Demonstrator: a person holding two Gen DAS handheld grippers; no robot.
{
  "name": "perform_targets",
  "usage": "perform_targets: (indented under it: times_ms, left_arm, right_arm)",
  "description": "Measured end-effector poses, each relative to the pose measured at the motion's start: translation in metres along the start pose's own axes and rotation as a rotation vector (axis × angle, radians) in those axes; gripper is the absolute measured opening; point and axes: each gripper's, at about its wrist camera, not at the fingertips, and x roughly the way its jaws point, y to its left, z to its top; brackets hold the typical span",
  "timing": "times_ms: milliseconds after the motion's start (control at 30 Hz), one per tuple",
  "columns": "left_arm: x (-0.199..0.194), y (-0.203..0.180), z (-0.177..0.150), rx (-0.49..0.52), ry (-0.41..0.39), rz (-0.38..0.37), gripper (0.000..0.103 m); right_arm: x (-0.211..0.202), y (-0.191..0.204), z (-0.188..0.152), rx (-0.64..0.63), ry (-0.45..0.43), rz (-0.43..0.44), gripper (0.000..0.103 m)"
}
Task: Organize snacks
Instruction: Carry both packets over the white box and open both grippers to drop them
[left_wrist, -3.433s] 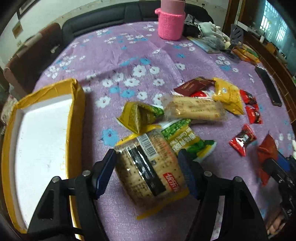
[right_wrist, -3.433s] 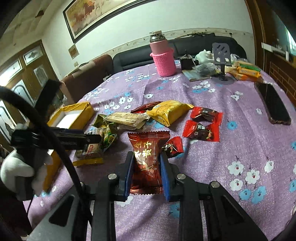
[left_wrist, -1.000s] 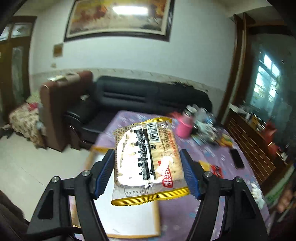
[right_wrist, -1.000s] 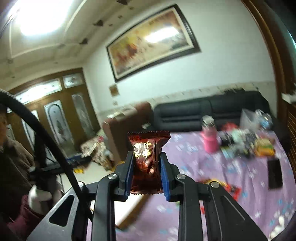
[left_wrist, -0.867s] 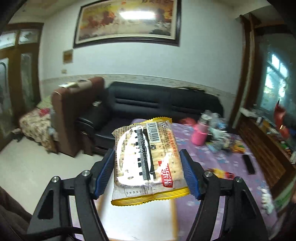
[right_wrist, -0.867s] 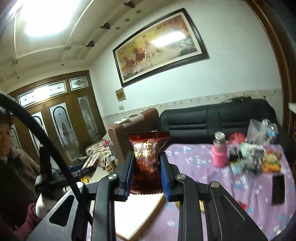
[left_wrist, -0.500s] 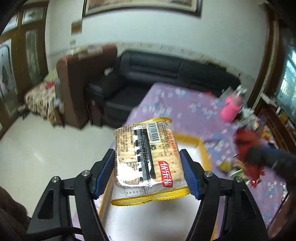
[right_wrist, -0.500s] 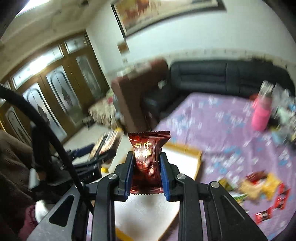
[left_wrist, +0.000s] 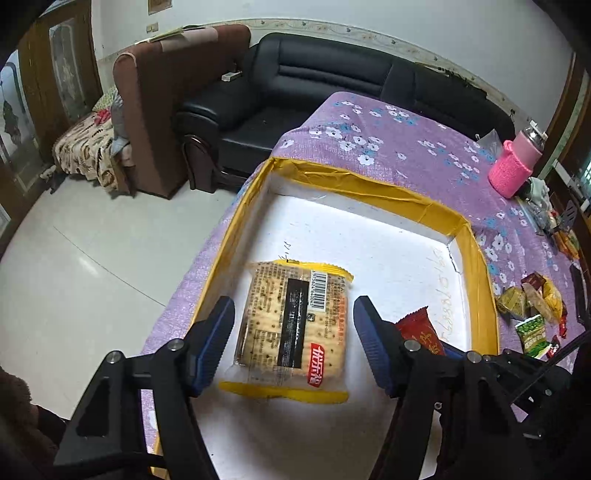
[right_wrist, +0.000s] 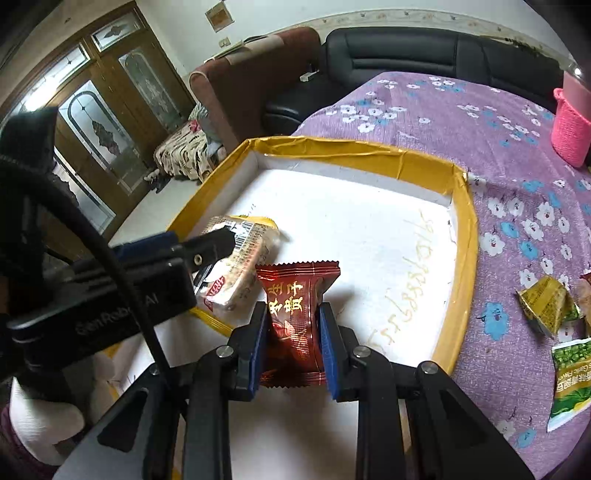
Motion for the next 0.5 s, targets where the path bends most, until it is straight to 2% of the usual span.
perform_targets:
  times_ms: [100,133,200,367,400,500]
  left_arm:
    - [-0.001,0.002,0.0,-0.006,0.0,-0.005,0.068]
    - [-0.004,0.003,0.0,-0.013,-0.006,-0.01,0.068]
    - [-0.01,0.005,0.0,-0.023,-0.02,-0.025,0.068]
    - [-0.047,-0.003,-0.006,-0.028,-0.082,-0.07,0.069]
    - [-0.057,-0.007,-0.008,-0.027,-0.099,-0.085,0.07]
    - [-0.087,-0.026,-0.014,-0.021,-0.144,-0.159,0.082]
  right_arm:
    - [-0.004,0.0,-0.001,-0.012,-0.022,-0.027,0.029]
    - [-0.008,0.005,-0.003,-0.014,-0.03,-0.029,0.034]
    - [-0.017,0.007,-0.004,-0.009,-0.042,-0.02,0.038]
    - [-0.057,-0.005,-0.005,0.003,-0.112,0.004,0.038]
    - [-0.069,-0.01,-0.007,0.001,-0.133,0.005,0.038]
    - [-0.11,-0.029,-0.017,0.001,-0.202,-0.02,0.041]
